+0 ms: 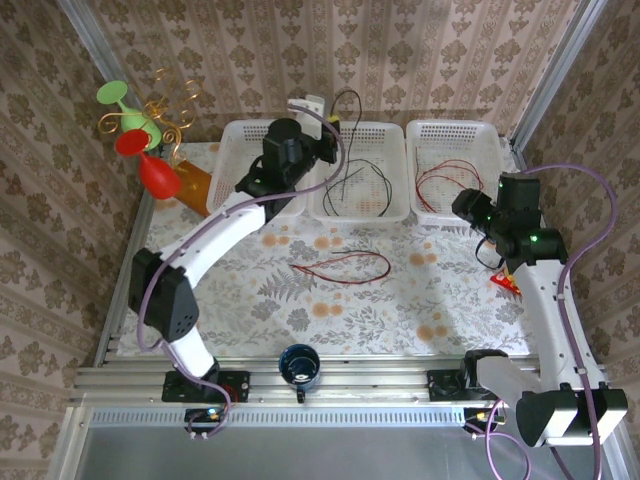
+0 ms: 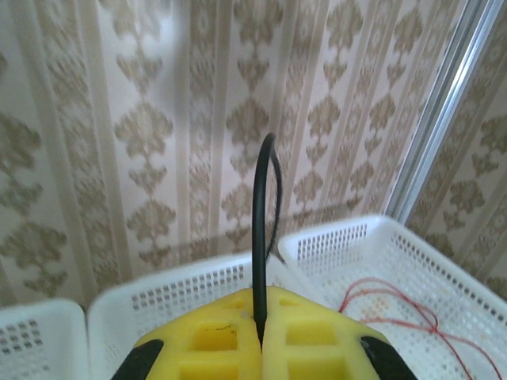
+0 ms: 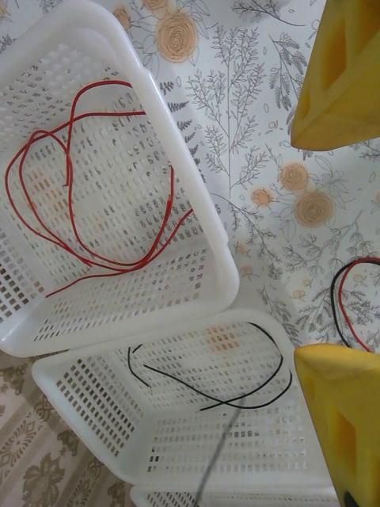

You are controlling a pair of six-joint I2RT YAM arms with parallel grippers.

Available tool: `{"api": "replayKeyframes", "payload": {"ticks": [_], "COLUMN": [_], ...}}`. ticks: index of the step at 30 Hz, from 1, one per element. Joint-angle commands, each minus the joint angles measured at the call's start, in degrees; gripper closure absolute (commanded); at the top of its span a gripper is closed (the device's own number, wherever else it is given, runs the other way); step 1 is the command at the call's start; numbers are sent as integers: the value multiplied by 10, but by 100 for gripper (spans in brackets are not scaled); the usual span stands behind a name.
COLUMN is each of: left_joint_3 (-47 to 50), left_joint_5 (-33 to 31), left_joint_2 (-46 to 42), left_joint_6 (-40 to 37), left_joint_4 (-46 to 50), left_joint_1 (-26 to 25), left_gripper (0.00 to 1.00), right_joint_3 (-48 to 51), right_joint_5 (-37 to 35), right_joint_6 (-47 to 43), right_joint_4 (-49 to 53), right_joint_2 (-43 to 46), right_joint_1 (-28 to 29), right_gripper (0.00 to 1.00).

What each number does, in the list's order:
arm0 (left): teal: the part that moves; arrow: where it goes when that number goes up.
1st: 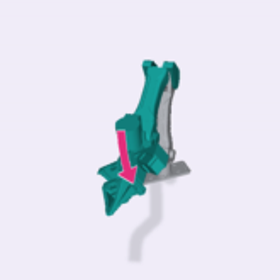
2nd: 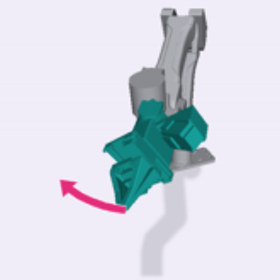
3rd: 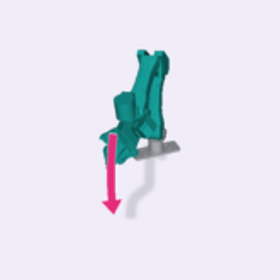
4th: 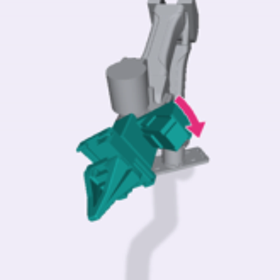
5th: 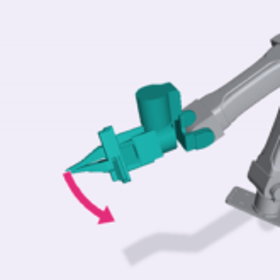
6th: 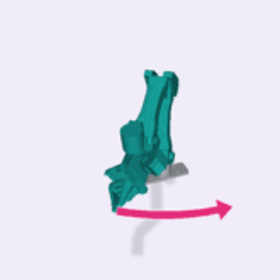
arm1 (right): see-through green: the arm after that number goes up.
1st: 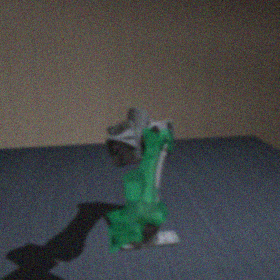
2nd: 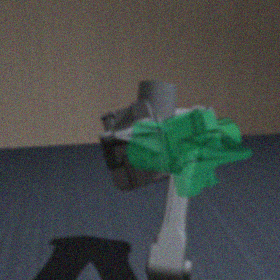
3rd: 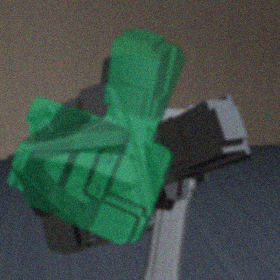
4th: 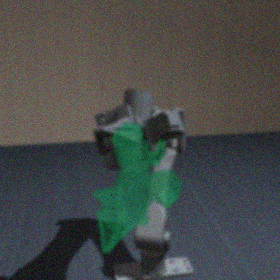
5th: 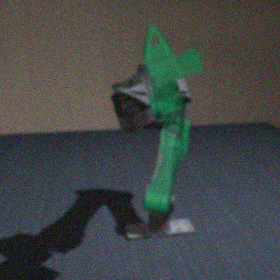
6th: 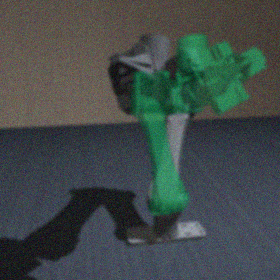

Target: Untangle the cables

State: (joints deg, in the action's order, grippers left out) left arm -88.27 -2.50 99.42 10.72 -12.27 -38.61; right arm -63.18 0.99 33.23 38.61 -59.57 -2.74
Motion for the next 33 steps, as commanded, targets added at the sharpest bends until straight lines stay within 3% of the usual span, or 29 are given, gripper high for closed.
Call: {"api": "replayKeyframes", "payload": {"ticks": [1, 13, 19, 23, 33], "left_joint_3": [-5, -101, -168, -170, -222], "left_joint_5": [31, 87, -9, -47, -56], "left_joint_2": [49, 220, 258, 261, 329], "left_joint_6": [33, 115, 150, 147, 139], "left_joint_4": [31, 143, 268, 277, 329], "left_joint_1": [-4, -5, 3, 2, 2], "left_gripper": [100, 100, 100, 100, 100], "right_joint_3": [-17, 1, -4, -2, -5], "right_joint_5": [20, 16, 20, 19, 24], "right_joint_6": [1, 3, -1, 1, 3], "right_joint_4": [21, 31, 40, 36, 35], "right_joint_2": [10, 37, 35, 38, 32], "right_joint_1": [-3, -2, -2, -3, -2], "right_gripper": [34, 33, 33, 33, 33]}}
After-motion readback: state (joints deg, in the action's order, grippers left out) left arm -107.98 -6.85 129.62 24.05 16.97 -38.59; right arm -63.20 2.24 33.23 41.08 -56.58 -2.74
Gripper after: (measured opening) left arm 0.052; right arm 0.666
